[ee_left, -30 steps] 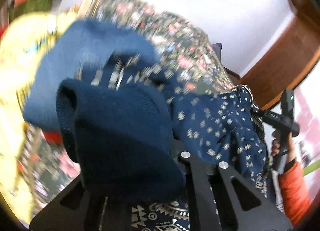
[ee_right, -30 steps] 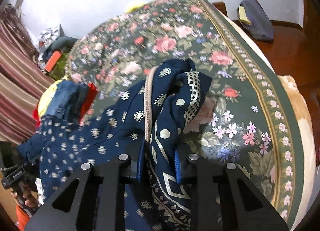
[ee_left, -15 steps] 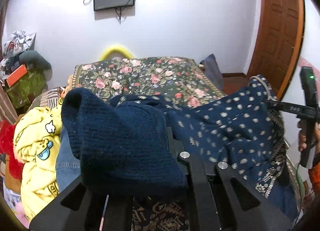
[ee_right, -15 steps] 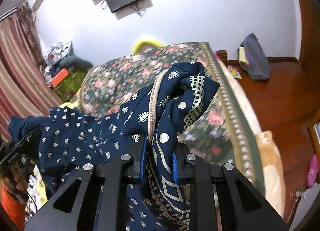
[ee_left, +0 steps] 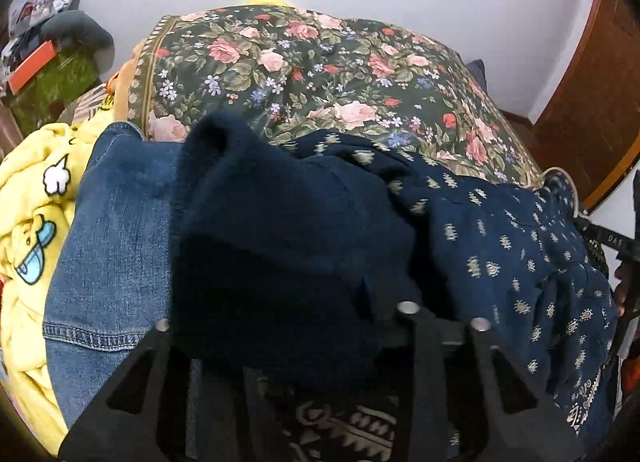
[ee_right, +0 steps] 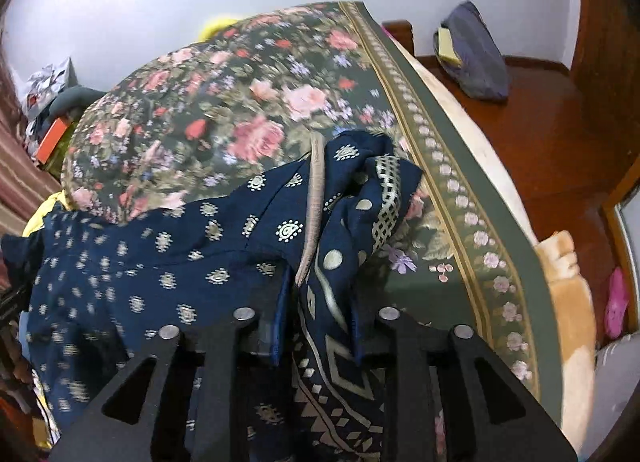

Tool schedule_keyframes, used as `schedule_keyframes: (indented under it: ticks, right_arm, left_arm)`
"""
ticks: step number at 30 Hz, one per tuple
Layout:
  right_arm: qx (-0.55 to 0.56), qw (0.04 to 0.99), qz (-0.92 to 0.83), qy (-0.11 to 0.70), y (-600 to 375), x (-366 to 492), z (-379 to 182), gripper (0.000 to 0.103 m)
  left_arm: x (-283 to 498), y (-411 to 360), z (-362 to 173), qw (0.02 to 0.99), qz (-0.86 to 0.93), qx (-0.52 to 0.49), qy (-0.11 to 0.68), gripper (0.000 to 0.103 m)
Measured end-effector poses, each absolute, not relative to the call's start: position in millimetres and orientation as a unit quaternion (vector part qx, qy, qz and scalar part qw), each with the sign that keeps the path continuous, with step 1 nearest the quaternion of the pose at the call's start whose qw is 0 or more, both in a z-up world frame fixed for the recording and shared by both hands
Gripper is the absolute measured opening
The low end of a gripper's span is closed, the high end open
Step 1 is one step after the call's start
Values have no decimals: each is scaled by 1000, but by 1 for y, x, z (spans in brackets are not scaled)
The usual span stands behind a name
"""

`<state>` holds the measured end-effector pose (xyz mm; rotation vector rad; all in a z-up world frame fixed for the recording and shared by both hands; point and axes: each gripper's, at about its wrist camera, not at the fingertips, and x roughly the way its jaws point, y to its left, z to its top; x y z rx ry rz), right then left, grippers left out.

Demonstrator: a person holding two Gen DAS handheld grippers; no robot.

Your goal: Fold large clothes

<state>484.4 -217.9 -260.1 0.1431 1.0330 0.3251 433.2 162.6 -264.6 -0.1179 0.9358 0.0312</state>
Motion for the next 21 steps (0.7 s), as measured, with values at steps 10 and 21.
schedule_keyframes:
  ticks: [10, 21]
  right_arm:
    - [42, 852, 150, 500, -230, 442, -224, 42]
    - [2, 831, 217, 512, -207, 342, -210, 60]
  left_arm:
    - [402, 159, -241, 889, 40, -16, 457, 56]
    - [312, 107, -223, 899, -7, -10, 438, 87]
